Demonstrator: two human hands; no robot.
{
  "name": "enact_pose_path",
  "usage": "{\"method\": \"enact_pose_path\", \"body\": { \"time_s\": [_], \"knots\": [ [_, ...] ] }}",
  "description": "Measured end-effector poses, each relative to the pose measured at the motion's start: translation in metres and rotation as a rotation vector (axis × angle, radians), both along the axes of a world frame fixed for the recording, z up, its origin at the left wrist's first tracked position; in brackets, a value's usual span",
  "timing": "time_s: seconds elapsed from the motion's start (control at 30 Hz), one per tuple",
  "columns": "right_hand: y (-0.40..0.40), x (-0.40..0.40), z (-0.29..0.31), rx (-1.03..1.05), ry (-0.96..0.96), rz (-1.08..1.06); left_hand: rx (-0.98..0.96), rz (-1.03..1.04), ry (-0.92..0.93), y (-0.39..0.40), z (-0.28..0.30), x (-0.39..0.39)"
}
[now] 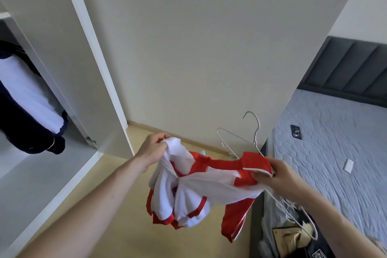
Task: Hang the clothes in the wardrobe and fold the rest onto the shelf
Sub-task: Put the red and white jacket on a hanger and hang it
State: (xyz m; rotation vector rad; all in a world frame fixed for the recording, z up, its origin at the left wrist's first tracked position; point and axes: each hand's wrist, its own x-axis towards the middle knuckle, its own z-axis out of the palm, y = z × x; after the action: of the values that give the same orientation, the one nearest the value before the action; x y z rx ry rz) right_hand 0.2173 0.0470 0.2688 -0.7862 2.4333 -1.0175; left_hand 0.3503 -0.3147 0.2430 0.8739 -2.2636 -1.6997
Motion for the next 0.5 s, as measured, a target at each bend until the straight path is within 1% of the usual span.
{"method": "enact_pose_path", "body": {
  "time_s": [0.07, 0.13, 0.2, 0.27, 0.33, 0.37, 0.4, 0.5],
  "knots": [
    [0.000, 0.001, -0.003, 0.019, -0.013, -0.004, 0.059, 0.007, 0.008, -0.008, 0.012, 0.001],
    [-0.001, 0.003, -0.003, -0.023, -0.029, 0.003, 0.077, -0.032, -0.095, -0.018, 0.019, 0.000],
    [-0.006, 0.005, 0.002, -0.135, -0.063, 0.002, 0.010, -0.159, -0.285, -0.026, 0.019, 0.005],
    [-0.012, 0.007, 0.011, -0.234, -0.086, 0.008, -0.058, -0.323, -0.523, -0.028, 0.011, 0.013],
    [-0.021, 0.009, 0.020, -0.279, -0.088, 0.051, -0.037, -0.461, -0.737, -0.023, -0.002, 0.021],
    [-0.025, 0.009, 0.023, -0.282, -0.083, 0.075, -0.042, -0.519, -0.811, -0.020, -0.009, 0.023],
    [-0.030, 0.009, 0.025, -0.274, -0.078, 0.093, -0.091, -0.576, -0.863, -0.016, -0.016, 0.023],
    [-0.041, 0.009, 0.027, -0.230, -0.046, 0.133, -0.377, -0.702, -0.944, -0.001, -0.037, 0.017]
  ]
}}
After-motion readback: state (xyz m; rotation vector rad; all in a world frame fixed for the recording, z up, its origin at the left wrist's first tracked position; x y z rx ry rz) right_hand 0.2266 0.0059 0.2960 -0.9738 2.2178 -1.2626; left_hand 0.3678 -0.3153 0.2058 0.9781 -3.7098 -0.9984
